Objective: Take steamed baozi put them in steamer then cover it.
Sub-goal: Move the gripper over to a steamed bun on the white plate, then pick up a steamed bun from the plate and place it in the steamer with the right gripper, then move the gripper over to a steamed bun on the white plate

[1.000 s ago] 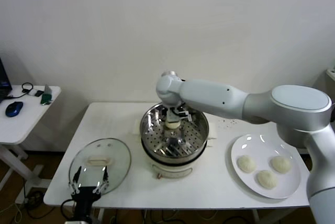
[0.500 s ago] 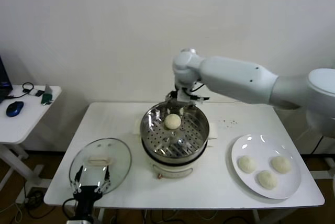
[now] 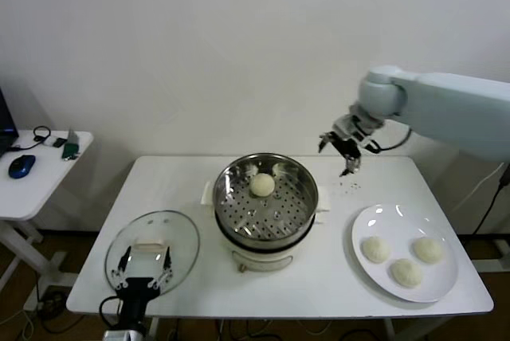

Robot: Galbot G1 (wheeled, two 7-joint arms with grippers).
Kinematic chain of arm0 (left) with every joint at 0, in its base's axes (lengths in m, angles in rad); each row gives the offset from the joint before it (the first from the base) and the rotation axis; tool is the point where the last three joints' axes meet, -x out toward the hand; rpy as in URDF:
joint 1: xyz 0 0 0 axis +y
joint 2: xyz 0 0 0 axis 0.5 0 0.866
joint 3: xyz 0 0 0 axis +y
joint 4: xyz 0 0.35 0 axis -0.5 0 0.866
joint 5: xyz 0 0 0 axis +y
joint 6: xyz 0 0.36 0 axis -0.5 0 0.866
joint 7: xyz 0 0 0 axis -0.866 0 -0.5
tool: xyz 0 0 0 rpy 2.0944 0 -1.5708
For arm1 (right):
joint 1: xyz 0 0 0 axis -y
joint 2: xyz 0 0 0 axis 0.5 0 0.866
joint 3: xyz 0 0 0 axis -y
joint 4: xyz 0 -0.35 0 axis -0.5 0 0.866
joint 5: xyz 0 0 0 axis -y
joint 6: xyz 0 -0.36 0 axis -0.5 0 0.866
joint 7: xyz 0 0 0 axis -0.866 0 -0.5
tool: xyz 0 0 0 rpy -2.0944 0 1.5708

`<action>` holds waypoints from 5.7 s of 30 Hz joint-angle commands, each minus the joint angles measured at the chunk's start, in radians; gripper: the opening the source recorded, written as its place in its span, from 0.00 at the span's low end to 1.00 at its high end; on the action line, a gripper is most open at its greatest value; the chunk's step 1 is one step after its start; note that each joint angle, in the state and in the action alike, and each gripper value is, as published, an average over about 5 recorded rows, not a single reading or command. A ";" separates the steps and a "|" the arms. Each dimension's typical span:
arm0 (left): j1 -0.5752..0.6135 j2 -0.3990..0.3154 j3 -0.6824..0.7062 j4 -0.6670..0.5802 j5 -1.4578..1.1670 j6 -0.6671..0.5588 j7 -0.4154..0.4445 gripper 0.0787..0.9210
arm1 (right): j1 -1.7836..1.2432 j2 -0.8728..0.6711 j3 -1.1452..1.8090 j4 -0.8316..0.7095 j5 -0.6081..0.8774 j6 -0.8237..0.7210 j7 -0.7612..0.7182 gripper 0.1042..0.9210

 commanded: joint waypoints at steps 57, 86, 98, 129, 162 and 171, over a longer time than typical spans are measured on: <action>0.031 -0.006 -0.014 0.010 0.005 -0.008 -0.003 0.88 | -0.600 -0.129 0.362 -0.157 -0.025 -0.181 0.043 0.72; 0.064 0.000 0.051 -0.028 0.045 -0.029 0.000 0.88 | 0.251 0.367 -0.168 -0.092 0.722 -0.239 0.096 0.71; 0.091 0.008 0.050 -0.045 0.046 -0.041 0.005 0.88 | 0.026 0.654 -0.073 -0.154 0.748 -0.318 0.179 0.72; 0.091 0.019 0.035 -0.043 0.027 -0.043 0.004 0.88 | -0.141 0.722 -0.081 -0.242 0.605 -0.335 0.175 0.73; 0.091 0.016 0.042 -0.038 0.037 -0.041 0.001 0.88 | 0.260 0.083 -0.202 0.083 0.361 -0.149 -0.078 0.88; 0.090 0.010 0.042 -0.038 0.045 -0.036 0.000 0.88 | 0.084 -0.203 -0.187 0.173 0.071 -0.147 -0.079 0.88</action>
